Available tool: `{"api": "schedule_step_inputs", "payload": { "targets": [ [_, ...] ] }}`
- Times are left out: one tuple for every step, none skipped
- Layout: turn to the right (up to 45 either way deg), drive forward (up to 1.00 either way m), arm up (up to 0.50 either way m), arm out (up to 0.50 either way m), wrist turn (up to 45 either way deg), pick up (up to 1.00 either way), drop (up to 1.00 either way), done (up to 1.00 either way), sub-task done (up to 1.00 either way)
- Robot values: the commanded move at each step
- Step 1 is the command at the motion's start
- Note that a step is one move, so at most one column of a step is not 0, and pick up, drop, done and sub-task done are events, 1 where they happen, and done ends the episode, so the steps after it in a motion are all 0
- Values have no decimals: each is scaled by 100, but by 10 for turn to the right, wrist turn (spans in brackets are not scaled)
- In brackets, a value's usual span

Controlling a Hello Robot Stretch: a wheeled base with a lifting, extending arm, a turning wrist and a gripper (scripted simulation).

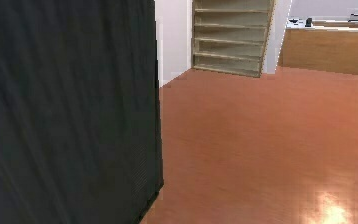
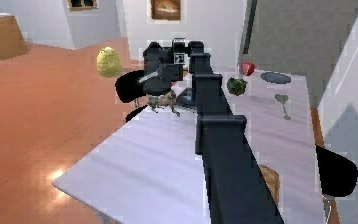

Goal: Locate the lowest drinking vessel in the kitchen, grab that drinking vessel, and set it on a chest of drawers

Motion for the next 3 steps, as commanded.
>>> {"api": "schedule_step_inputs", "payload": {
  "targets": [
    [0,0,0,0,-450,0,0,0,0],
    [0,0,0,0,-450,0,0,0,0],
    [0,0,0,0,-180,0,0,0,0]
  ]
}}
